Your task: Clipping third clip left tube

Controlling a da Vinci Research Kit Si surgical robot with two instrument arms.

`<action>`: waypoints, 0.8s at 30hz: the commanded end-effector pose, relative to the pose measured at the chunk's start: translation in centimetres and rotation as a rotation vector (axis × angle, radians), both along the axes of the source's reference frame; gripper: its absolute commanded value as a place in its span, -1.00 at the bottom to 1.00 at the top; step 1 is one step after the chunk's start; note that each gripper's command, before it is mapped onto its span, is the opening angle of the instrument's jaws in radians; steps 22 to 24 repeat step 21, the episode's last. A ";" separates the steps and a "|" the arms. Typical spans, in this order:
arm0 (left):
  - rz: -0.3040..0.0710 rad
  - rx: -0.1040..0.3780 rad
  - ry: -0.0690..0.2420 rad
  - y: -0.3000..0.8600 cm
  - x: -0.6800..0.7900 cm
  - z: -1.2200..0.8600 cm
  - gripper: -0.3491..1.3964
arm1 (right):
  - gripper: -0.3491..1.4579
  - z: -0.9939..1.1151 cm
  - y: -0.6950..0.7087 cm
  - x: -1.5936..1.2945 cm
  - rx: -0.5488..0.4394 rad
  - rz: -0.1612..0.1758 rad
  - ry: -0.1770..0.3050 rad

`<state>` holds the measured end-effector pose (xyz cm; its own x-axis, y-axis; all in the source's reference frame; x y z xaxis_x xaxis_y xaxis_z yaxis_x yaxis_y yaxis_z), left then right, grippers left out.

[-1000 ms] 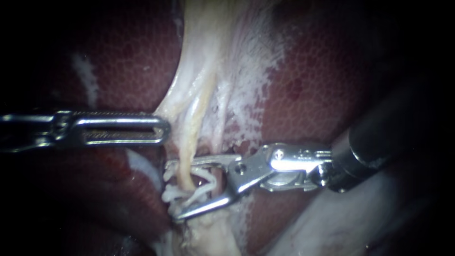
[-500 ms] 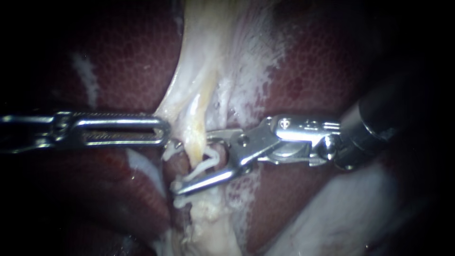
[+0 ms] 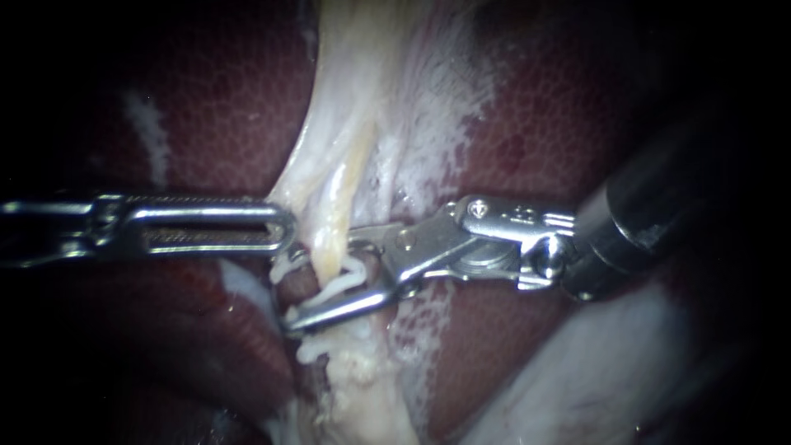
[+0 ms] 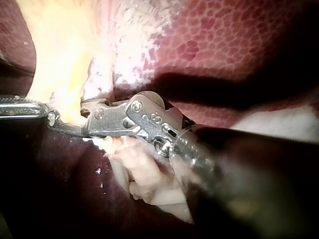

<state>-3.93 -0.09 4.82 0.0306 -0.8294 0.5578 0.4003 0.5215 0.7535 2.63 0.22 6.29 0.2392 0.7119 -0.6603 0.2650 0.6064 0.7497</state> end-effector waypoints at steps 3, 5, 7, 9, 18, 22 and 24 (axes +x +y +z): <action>0.000 0.000 0.000 0.00 0.01 0.00 -1.00 | -1.00 0.03 0.07 -0.03 0.000 -0.001 0.001; 0.001 0.000 0.000 0.00 0.01 0.00 -1.00 | -1.00 0.05 0.08 -0.04 -0.001 -0.001 0.001; 0.001 0.000 0.000 0.00 0.01 0.00 -1.00 | -1.00 0.06 0.08 -0.04 -0.001 -0.001 0.001; 0.001 0.000 0.000 0.00 0.01 0.00 -1.00 | -1.00 0.05 0.08 -0.04 -0.001 -0.001 0.001; 0.000 0.000 0.000 0.00 0.00 0.01 -1.00 | -1.00 0.05 0.06 -0.03 -0.001 -0.002 0.002; 0.000 0.000 0.000 0.01 -0.01 0.01 -1.00 | -1.00 0.04 0.05 -0.03 -0.002 -0.003 0.003; 0.000 0.000 0.000 0.01 -0.01 0.01 -1.00 | -1.00 0.04 0.05 -0.03 -0.002 -0.003 0.003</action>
